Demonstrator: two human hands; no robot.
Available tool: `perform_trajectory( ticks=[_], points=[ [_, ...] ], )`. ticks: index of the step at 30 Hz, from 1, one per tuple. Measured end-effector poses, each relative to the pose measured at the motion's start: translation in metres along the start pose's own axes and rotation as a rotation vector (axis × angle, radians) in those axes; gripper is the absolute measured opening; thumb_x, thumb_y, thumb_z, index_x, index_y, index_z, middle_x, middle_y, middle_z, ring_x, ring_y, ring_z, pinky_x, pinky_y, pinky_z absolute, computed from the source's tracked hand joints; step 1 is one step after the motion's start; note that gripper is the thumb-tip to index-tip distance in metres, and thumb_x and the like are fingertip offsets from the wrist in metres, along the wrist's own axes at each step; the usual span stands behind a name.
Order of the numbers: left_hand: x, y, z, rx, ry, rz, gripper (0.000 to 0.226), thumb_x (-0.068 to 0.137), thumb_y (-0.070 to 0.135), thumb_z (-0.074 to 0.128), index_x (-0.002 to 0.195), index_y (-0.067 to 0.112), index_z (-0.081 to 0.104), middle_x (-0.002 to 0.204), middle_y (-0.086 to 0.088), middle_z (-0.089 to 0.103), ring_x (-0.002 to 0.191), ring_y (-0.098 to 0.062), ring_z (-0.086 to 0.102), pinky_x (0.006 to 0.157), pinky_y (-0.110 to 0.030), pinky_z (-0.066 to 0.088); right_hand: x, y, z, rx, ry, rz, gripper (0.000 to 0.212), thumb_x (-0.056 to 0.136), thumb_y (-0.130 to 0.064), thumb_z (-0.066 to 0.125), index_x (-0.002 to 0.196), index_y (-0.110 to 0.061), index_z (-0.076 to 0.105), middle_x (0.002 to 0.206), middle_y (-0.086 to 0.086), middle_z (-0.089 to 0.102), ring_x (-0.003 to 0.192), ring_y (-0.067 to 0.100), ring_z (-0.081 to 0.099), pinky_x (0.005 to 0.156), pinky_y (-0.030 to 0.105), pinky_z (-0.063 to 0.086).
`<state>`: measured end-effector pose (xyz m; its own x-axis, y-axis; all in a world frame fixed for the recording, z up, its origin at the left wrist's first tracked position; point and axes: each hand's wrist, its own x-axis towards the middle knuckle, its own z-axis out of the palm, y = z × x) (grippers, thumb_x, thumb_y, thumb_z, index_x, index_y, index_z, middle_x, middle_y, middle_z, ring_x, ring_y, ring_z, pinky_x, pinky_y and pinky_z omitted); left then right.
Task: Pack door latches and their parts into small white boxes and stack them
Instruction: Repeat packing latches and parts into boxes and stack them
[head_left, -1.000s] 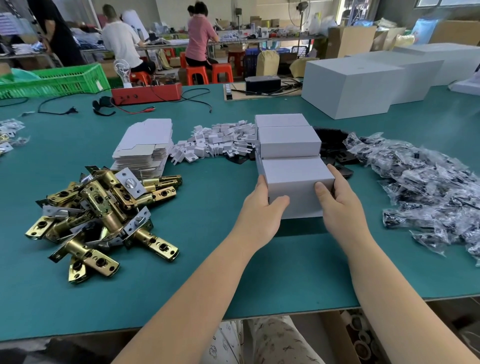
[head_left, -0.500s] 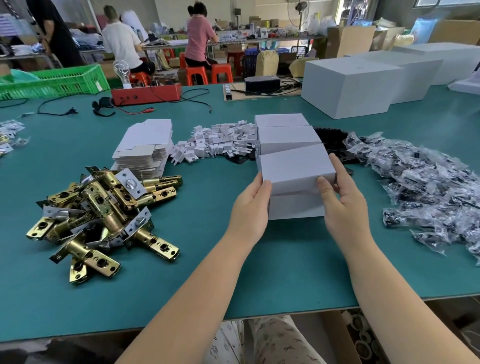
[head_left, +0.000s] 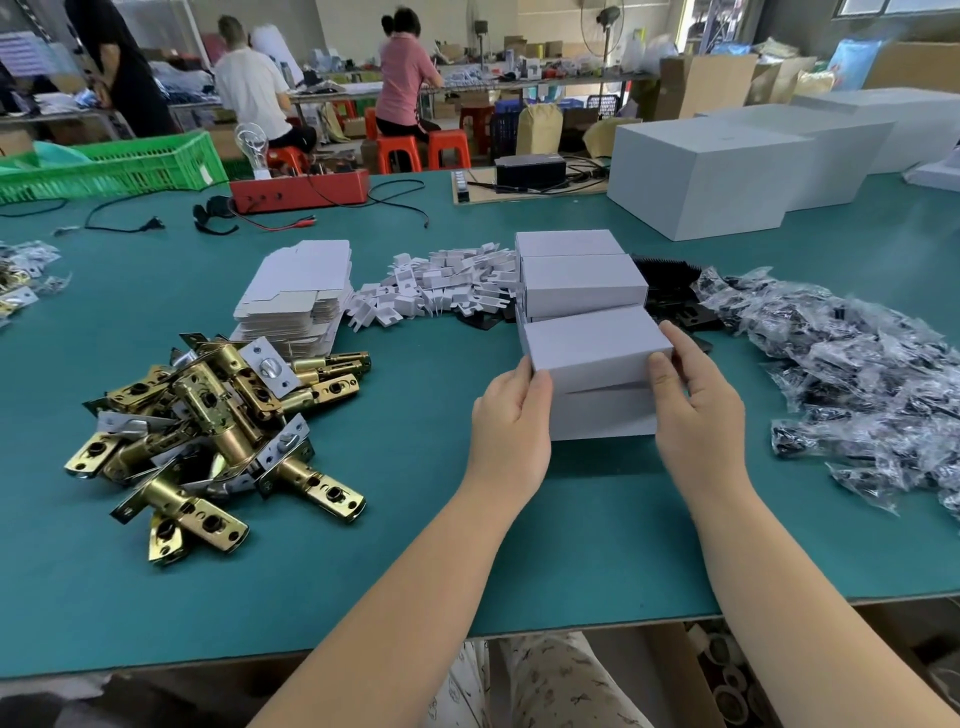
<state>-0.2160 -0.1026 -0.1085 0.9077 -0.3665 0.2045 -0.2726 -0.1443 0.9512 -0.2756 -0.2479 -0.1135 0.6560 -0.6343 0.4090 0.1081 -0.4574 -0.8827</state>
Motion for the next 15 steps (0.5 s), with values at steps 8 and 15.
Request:
perform_trajectory(
  ticks=[8,15],
  points=[
    [0.0,0.002,0.001,0.139,-0.094,0.16,0.036,0.104,0.018,0.03,0.128,0.018,0.057,0.122,0.012,0.06,0.114,-0.008,0.048,0.108,-0.032,0.029,0.006,0.008,-0.003,-0.021,0.044,0.111,0.038,0.1,-0.021,0.042,0.138,-0.021,0.048,0.113,-0.014,0.057,0.088,-0.009,0.044,0.066,-0.007,0.028],
    [0.053,0.007,-0.056,0.31,0.047,-0.072,0.04,0.094,0.017,0.052,0.133,0.014,0.058,0.132,0.003,0.061,0.121,-0.012,0.054,0.094,-0.015,0.035,0.002,0.006,-0.003,-0.06,0.008,0.11,0.052,0.091,-0.029,0.061,0.14,-0.028,0.044,0.112,-0.014,0.058,0.1,0.0,0.052,0.08,0.01,0.037]
  ],
)
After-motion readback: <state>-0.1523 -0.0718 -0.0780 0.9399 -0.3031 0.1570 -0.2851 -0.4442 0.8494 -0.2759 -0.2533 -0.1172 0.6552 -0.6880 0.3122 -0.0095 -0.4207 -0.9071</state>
